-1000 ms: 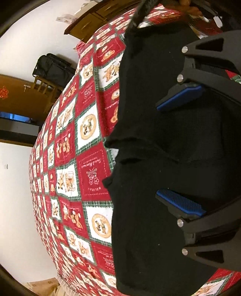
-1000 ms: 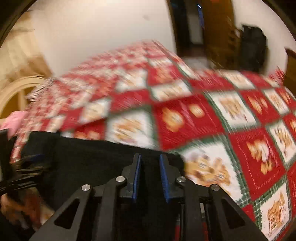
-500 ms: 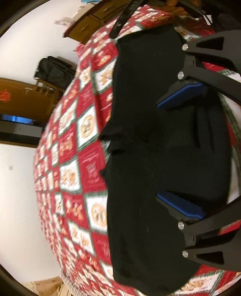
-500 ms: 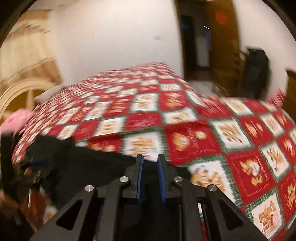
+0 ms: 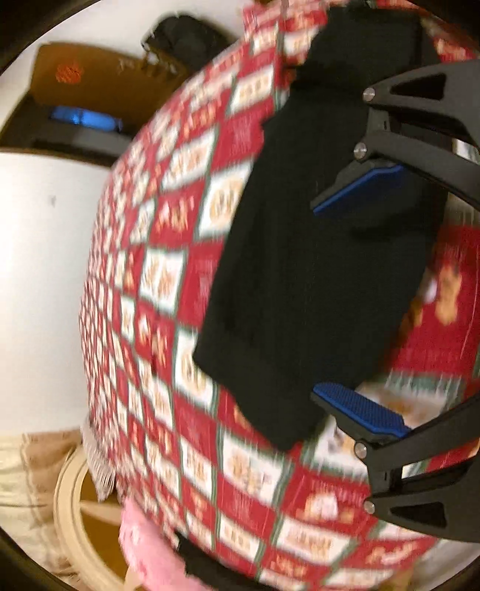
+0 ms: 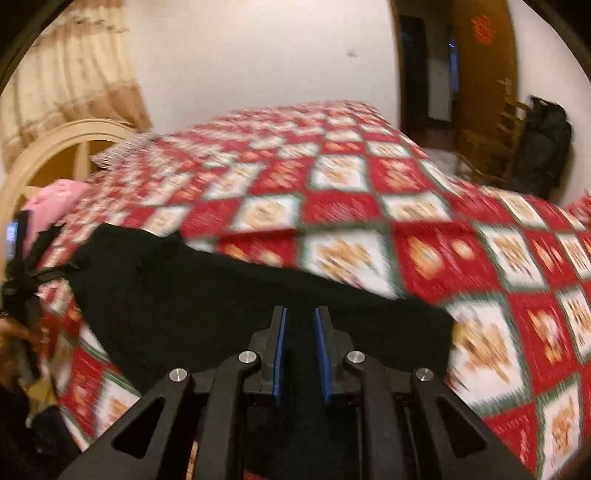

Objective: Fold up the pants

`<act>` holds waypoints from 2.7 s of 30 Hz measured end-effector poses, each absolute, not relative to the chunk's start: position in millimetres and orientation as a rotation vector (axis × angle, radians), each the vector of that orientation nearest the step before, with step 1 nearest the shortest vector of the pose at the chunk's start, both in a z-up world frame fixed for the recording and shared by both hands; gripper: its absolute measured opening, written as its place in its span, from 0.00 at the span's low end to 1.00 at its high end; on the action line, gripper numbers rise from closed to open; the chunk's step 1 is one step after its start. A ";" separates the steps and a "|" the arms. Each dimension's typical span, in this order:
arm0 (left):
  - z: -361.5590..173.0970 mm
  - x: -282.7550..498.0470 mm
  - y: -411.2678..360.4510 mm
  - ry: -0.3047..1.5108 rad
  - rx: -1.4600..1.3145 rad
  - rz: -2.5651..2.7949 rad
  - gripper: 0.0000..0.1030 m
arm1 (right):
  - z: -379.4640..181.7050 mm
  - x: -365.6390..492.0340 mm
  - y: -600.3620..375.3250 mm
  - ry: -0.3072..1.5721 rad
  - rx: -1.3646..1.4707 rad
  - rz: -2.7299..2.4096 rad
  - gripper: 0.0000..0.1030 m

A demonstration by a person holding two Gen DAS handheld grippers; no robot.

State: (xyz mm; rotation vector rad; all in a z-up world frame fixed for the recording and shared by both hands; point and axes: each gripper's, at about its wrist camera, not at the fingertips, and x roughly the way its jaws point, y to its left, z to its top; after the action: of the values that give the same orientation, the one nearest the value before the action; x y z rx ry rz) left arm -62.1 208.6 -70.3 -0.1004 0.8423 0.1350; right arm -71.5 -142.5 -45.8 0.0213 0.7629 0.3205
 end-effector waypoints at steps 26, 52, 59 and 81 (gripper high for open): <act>-88.9 -49.2 232.3 0.910 -0.066 0.300 0.92 | -89.1 -66.5 27.5 0.743 -0.223 0.555 0.19; -85.7 -79.9 296.7 0.828 -0.473 0.322 0.85 | -89.2 -73.6 -3.9 0.784 -0.046 0.517 0.20; -91.9 -61.1 284.1 0.827 -0.478 0.299 0.82 | -90.6 -75.2 -4.9 0.779 -0.042 0.520 0.20; -78.7 -48.4 266.7 0.777 -0.387 0.364 0.18 | -89.5 -74.0 -12.7 0.788 0.010 0.532 0.20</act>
State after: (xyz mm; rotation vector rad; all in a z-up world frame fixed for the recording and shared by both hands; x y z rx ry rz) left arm -48.4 266.7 -78.7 -0.3866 0.7767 0.3639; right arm -74.0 -12.7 -89.5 0.0103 0.7883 0.5321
